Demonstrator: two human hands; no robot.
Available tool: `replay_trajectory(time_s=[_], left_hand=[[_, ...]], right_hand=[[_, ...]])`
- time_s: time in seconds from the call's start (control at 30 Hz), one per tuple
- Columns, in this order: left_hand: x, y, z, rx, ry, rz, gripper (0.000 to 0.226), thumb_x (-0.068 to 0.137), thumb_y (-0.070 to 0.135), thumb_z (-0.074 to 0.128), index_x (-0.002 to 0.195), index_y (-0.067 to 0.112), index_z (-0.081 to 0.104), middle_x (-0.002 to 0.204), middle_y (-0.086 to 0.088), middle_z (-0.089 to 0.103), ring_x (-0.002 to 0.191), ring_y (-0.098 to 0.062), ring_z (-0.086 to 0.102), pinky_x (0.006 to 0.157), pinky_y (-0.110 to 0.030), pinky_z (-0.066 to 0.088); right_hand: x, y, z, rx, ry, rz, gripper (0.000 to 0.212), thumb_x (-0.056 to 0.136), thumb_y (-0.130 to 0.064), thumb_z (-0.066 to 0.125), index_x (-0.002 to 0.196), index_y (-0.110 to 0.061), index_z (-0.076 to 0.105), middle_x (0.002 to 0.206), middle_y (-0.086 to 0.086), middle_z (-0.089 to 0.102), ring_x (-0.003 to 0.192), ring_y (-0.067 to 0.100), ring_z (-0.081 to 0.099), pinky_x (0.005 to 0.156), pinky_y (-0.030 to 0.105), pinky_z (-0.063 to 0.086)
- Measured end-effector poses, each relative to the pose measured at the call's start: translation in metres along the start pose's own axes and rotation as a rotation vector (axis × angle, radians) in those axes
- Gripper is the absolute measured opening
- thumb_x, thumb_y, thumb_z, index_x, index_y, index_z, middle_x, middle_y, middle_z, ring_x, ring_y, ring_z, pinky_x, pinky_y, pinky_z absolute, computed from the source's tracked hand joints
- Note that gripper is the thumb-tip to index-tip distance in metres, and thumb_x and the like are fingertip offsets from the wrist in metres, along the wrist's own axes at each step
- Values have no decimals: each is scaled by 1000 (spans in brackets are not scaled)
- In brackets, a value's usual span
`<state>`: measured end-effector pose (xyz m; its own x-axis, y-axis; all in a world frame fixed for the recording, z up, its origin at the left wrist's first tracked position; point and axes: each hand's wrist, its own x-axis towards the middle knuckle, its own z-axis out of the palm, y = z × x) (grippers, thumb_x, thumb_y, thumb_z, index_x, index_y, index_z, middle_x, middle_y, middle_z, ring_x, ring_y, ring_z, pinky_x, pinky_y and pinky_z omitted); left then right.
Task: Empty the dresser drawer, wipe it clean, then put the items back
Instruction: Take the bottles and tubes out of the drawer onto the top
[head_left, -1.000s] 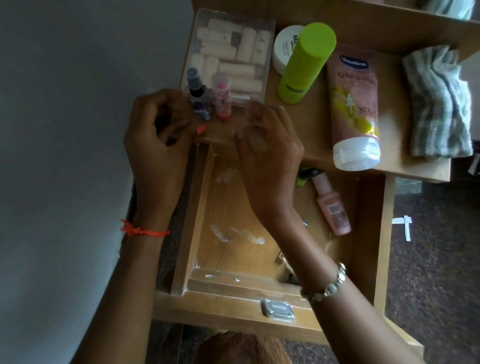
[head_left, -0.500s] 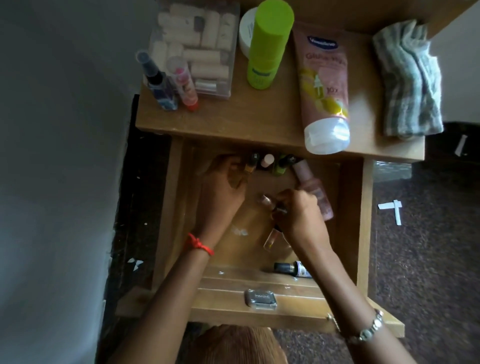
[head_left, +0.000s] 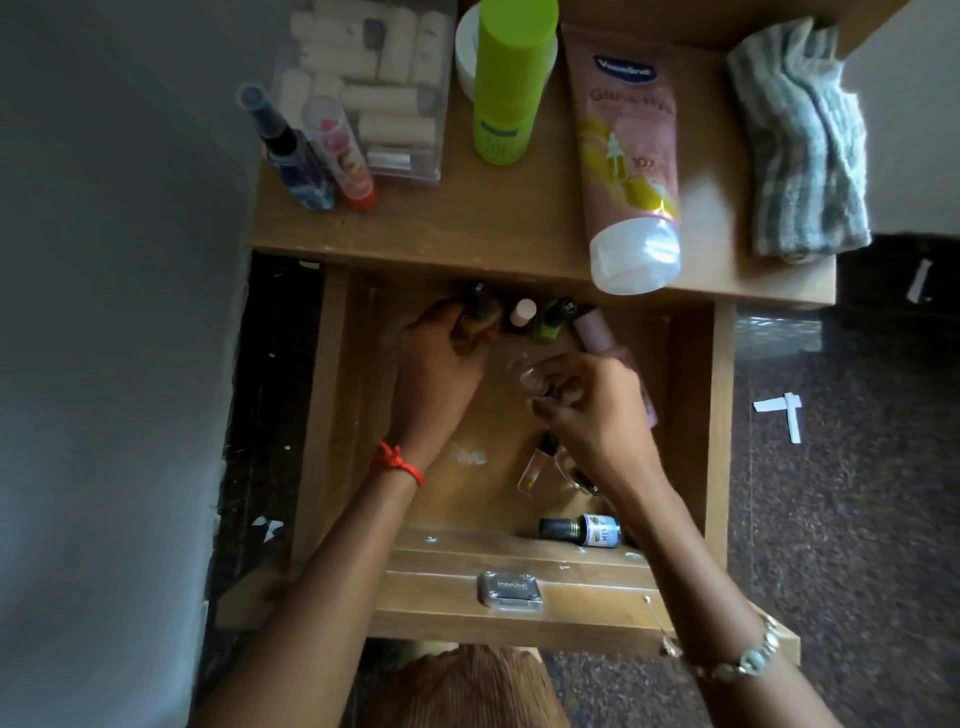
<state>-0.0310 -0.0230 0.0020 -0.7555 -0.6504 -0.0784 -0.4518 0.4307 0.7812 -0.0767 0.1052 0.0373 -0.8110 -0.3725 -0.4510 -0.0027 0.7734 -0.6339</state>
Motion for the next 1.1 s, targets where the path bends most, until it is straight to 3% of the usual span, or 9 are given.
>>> replay_trajectory(time_s=[0.1,0.17,0.27,0.33,0.43,0.57,0.77,1.0,1.1], left_hand=[[-10,11,-22,-26,40,-44,23,78,16,70,100,10,68,91,-2,70,81,-12,63,63,-5,38],[-18,22,-43,-73,74,-76,23,78,17,71,100,14,67,84,7,64,72,1,57,61,-3,39],[-24,39,-69,-150,145,38,27,77,14,71,100,24,62,82,18,62,74,6,60,67,-4,45],[-22,47,-79,-167,184,104,28,76,12,69,101,23,61,87,17,62,79,11,59,74,-6,46],[-13,55,-80,-122,232,175,24,78,9,69,101,15,64,91,13,61,81,15,57,75,-4,45],[2,58,-74,-130,246,193,19,83,13,68,100,4,67,97,-1,69,87,-6,65,79,-21,52],[14,58,-63,-114,253,184,21,88,19,61,103,5,65,98,-9,70,92,-17,65,79,-38,53],[18,56,-48,-34,406,162,24,84,16,63,102,1,66,97,-15,69,92,-26,65,78,-30,50],[19,60,-43,-37,460,110,29,79,20,66,100,-1,65,101,-19,68,96,-32,64,81,-33,50]], right_hand=[[-12,-14,-19,214,22,17,28,74,-12,75,102,-11,69,95,-2,71,85,10,67,79,27,56],[-21,-26,-29,345,23,14,32,75,-16,75,106,-13,69,97,-2,72,88,6,68,80,23,55],[-29,-43,-35,517,37,-16,28,77,-15,72,105,-17,69,96,-2,73,87,5,68,80,22,55],[-33,-54,-37,521,109,-92,27,79,-15,71,105,-17,69,97,-2,71,88,8,67,80,26,55],[-34,-71,-37,419,298,-220,25,77,-14,74,101,-14,69,93,1,68,85,7,66,74,19,54],[-17,-89,-29,351,474,-342,18,74,-14,74,89,-7,68,88,7,63,76,12,62,64,22,55],[20,-95,-15,225,482,-416,15,74,-11,71,87,-3,67,87,10,57,74,13,51,60,12,40],[32,-94,-6,218,460,-487,14,77,-4,67,90,0,65,85,1,48,67,2,41,62,0,35],[37,-92,-5,226,448,-491,16,76,-4,68,91,0,66,86,3,51,70,5,44,61,5,38]])
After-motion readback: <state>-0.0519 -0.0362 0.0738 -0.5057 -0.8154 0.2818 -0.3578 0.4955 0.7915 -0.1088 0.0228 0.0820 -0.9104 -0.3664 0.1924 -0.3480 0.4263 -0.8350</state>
